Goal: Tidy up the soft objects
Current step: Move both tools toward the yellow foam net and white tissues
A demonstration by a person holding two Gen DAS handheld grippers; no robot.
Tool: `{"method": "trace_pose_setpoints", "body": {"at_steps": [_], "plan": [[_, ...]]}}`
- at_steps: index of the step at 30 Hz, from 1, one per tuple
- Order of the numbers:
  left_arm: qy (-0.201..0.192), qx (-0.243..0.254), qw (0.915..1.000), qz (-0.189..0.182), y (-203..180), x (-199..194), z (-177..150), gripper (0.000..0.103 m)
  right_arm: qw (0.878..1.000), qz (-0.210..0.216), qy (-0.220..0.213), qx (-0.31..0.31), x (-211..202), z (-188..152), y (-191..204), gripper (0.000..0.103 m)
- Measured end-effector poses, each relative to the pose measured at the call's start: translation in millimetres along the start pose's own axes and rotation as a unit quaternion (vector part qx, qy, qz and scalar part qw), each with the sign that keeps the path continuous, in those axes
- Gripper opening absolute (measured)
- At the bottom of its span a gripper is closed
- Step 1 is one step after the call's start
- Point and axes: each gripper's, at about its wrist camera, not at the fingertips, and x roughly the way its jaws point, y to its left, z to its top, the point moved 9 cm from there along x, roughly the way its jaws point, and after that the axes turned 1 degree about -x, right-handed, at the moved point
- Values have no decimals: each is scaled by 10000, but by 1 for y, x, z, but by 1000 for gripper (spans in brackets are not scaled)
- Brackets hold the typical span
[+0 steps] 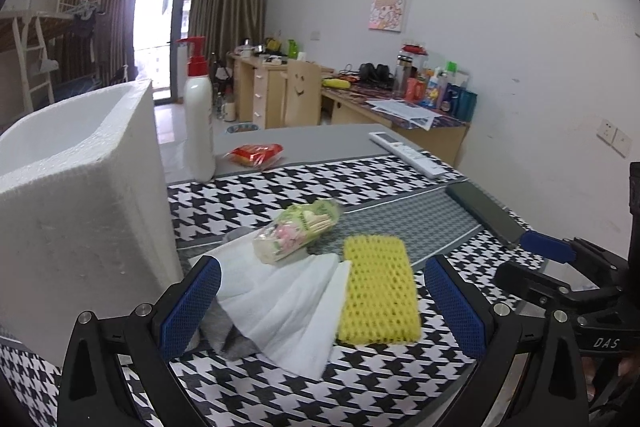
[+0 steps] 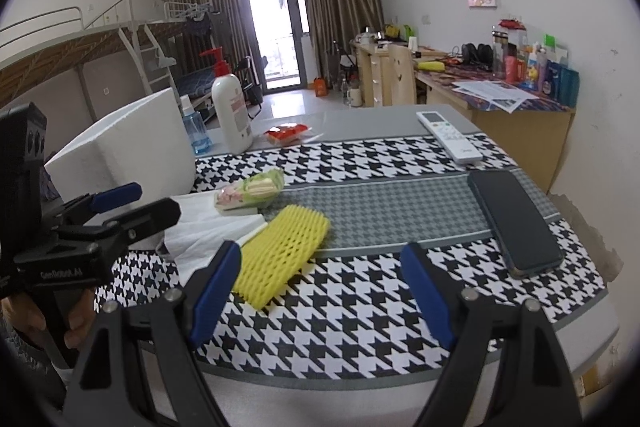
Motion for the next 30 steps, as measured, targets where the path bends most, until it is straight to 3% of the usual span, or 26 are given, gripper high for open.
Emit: {"method": "trace_pose_setpoints", "body": {"at_steps": [22,30], "plan": [[28,-158,9983,561,44,6,10,102,9996,176,222,-90,24,1,9,85],[293,71,9971,694,37,15,-3,102,9985,179,443,-270,34,-3,18,85]]}}
